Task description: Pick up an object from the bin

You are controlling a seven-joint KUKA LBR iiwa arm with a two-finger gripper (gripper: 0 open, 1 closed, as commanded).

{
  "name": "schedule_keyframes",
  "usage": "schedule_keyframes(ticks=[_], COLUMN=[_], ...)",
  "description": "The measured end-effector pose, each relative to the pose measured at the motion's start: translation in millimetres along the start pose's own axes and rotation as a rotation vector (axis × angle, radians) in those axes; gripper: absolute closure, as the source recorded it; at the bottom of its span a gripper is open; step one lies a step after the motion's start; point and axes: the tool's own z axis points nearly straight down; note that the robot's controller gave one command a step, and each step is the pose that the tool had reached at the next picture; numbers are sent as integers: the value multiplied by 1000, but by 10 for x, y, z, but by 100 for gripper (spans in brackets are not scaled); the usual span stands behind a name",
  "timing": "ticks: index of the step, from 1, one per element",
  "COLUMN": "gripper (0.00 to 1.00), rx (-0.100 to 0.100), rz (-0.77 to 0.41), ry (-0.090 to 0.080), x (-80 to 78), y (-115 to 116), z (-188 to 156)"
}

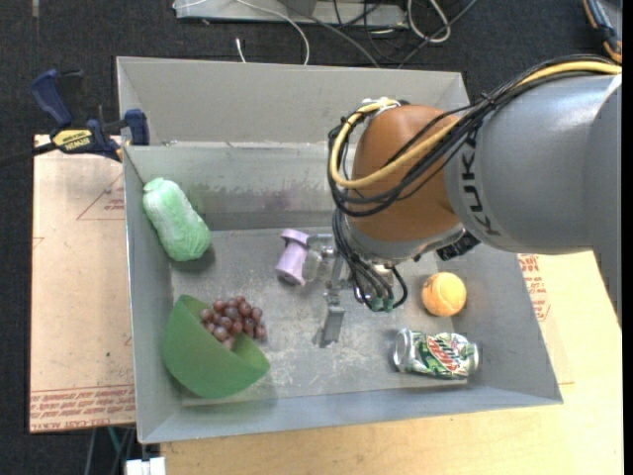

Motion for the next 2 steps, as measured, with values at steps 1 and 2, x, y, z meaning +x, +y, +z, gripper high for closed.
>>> schedule_keyframes(ticks=[1,2], gripper=[0,0], rx=[2,-1], rz=[27,21], ry=[9,-5], x=[-262,-463], y=[18,63], z=[454,329])
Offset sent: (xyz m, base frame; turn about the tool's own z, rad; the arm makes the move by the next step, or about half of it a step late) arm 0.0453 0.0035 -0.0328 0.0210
